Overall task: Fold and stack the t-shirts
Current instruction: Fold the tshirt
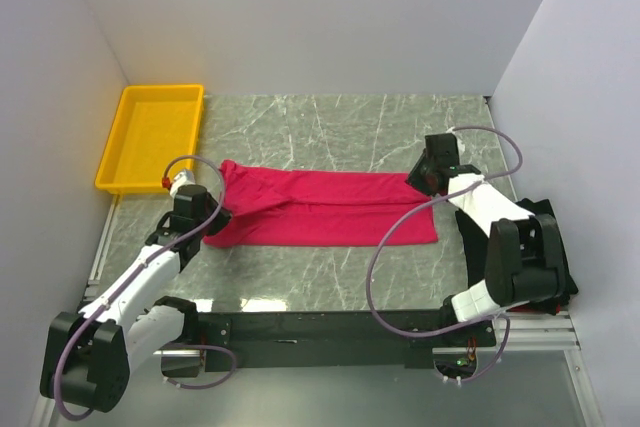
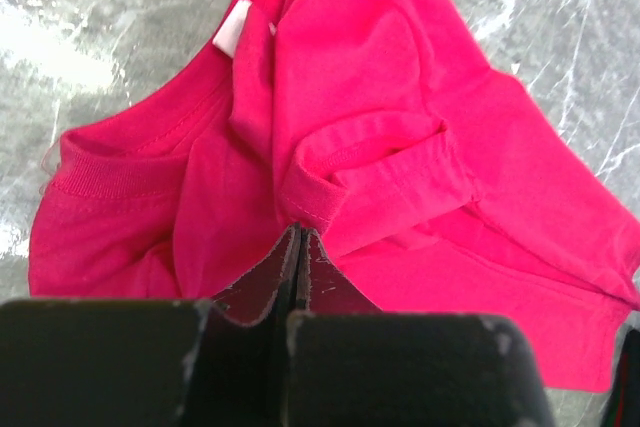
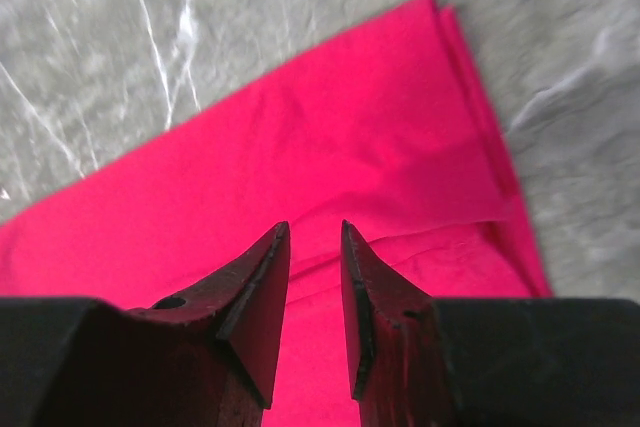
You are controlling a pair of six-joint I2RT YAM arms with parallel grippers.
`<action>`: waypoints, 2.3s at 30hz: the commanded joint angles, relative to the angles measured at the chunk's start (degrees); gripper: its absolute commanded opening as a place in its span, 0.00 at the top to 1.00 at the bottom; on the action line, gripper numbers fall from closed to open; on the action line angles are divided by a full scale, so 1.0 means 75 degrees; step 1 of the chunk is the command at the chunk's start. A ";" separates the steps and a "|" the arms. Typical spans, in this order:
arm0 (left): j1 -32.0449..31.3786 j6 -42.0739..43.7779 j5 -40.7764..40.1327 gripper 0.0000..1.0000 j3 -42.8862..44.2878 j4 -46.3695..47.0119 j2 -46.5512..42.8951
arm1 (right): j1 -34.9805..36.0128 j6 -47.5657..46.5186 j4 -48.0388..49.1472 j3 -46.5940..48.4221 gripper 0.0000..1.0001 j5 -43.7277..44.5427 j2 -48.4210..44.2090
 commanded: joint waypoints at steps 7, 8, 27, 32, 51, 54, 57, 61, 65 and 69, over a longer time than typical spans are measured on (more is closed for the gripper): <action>-0.0066 -0.0133 0.0416 0.94 -0.0364 0.0380 -0.0109 | 0.0387 0.0265 0.0403 0.0138 0.66 0.0034 0.0415; -0.0066 -0.0180 0.0428 0.93 -0.0411 0.0391 -0.0086 | 0.0398 0.0253 0.0415 0.0126 0.66 0.0045 0.0427; -0.0078 -0.0345 0.0944 0.62 -0.0307 0.0428 -0.0002 | 0.2647 -0.1116 0.0110 0.2362 0.67 -0.1008 0.1983; -0.0043 -0.0543 0.0559 0.58 0.0338 -0.0627 -0.0682 | 0.3549 -0.1785 -0.0076 0.4201 0.66 -0.1630 0.3097; 0.0262 -0.0568 -0.0064 0.66 0.1687 -0.0453 0.1883 | 0.5132 -0.2361 -0.1589 0.8200 0.60 -0.1280 0.6169; 0.0262 -0.0556 -0.0029 0.68 0.1523 -0.0289 0.2035 | 0.5250 -0.2384 -0.1577 0.8224 0.59 -0.1174 0.6263; 0.0274 -0.0544 0.0088 0.72 0.1394 -0.0206 0.2141 | 0.5332 -0.2360 -0.1624 0.8271 0.59 -0.1127 0.6345; 0.0274 -0.0521 0.0217 0.76 0.1183 -0.0077 0.2036 | 0.5438 -0.2384 -0.1660 0.8189 0.59 -0.0986 0.6357; 0.0274 -0.0485 0.0182 0.80 0.0949 -0.0148 0.1860 | 0.5508 -0.2349 -0.1660 0.8107 0.59 -0.0822 0.6298; 0.0262 -0.0462 0.0310 0.87 0.0761 -0.0101 0.1684 | 0.5531 -0.2325 -0.1776 0.8200 0.59 -0.0764 0.6345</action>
